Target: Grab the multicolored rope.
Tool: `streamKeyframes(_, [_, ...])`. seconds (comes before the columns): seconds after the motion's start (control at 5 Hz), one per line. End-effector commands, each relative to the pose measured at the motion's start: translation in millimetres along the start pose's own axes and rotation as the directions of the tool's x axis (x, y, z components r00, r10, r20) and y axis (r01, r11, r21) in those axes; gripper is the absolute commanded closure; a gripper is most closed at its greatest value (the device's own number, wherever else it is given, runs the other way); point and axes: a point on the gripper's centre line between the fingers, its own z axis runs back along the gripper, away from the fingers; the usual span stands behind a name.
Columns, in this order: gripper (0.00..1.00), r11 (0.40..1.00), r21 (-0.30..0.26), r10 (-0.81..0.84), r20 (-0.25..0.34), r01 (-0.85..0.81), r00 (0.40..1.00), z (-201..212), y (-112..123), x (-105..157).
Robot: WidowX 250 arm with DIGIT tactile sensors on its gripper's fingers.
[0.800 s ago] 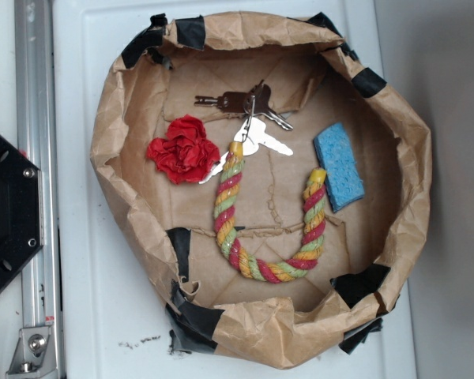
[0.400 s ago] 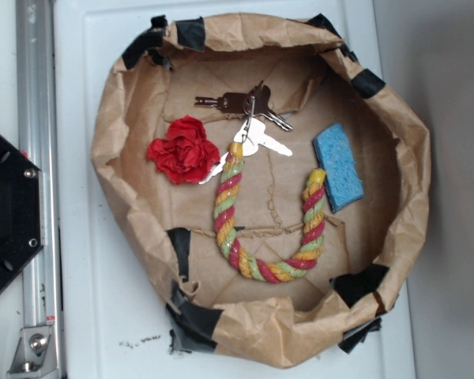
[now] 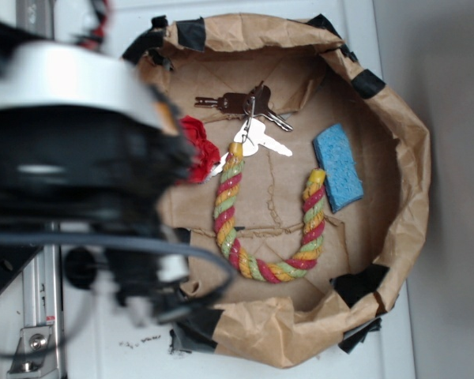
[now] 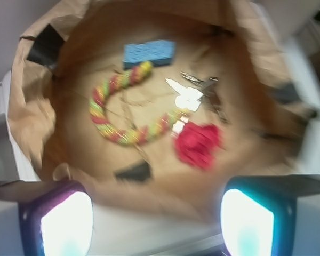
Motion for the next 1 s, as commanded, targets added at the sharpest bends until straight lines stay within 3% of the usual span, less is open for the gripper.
streamKeyframes(0.0, [0.0,0.991,0.019,-0.132,0.021,0.132,0.991,-70.6,-17.2,55.6])
streamKeyframes(0.2, [0.0,0.978,0.015,-0.211,0.036,0.21,0.977,-94.7,-33.1,48.1])
streamKeyframes(0.4, [0.0,0.944,-0.099,-0.311,0.043,0.314,0.95,-104.7,-60.1,30.9])
streamKeyframes(0.6, [0.0,0.923,-0.121,-0.362,0.052,0.366,0.931,-105.6,-73.1,12.1])
streamKeyframes(0.8, [0.0,0.915,-0.122,-0.386,0.016,0.385,0.922,-130.8,-79.1,10.1])
